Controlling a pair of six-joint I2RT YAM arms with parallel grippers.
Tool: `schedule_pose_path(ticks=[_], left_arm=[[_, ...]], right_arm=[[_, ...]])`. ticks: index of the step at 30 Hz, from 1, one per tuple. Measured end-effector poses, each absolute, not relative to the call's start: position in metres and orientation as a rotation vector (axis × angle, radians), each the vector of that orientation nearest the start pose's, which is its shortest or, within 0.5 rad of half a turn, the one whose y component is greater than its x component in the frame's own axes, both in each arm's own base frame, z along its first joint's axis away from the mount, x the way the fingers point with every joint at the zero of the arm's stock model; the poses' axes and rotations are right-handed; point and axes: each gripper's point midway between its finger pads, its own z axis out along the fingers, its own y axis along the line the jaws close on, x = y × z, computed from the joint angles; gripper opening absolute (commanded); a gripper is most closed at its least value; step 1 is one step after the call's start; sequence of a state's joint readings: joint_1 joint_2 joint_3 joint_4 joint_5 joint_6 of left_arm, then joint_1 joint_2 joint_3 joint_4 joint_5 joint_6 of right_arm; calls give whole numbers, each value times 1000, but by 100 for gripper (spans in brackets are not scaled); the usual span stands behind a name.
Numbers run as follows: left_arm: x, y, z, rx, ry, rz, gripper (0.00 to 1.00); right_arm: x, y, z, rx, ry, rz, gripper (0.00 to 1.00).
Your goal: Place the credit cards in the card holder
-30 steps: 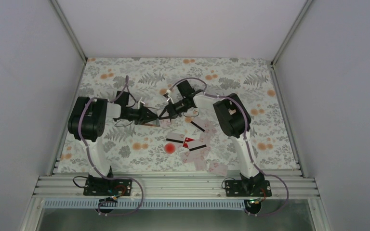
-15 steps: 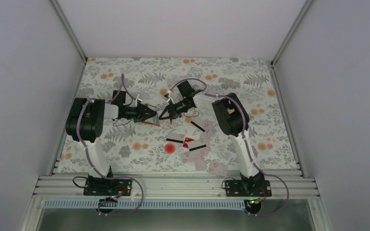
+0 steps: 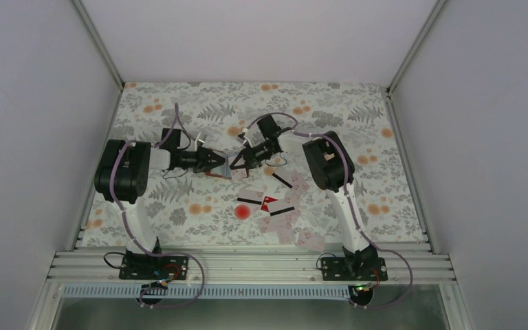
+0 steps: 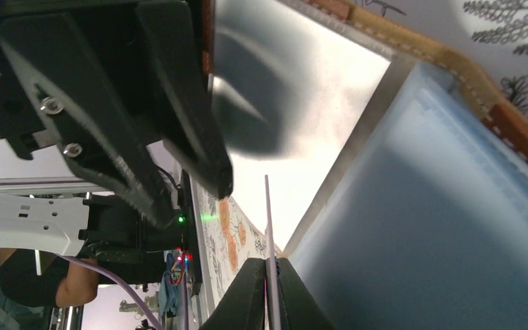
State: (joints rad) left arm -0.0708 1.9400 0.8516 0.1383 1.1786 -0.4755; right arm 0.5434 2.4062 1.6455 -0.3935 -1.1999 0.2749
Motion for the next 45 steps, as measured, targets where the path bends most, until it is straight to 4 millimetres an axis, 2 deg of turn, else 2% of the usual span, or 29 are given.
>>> schedule_pose_path(ticks=[4, 12, 20, 27, 30, 41, 44, 45], left_arm=[[351, -190, 61, 56, 2383, -1718, 19], [351, -193, 59, 62, 2386, -1735, 19], [352, -195, 58, 62, 2378, -1751, 19], [351, -196, 55, 58, 2392, -1743, 27], [350, -196, 54, 59, 2396, -1741, 27], [351, -198, 58, 69, 2378, -1764, 3], [351, -199, 61, 84, 2364, -1782, 2], [350, -199, 62, 87, 2362, -1786, 2]], right_arm=[[338, 393, 39, -737, 2569, 1891, 4], [336, 404, 49, -782, 2535, 1914, 4], [336, 405, 47, -779, 2537, 1936, 4], [331, 406, 49, -804, 2527, 1955, 4], [326, 408, 49, -822, 2518, 1974, 4], [320, 410, 55, -847, 2493, 2022, 4], [320, 409, 56, -844, 2493, 2030, 5], [319, 409, 56, -845, 2492, 2035, 8]])
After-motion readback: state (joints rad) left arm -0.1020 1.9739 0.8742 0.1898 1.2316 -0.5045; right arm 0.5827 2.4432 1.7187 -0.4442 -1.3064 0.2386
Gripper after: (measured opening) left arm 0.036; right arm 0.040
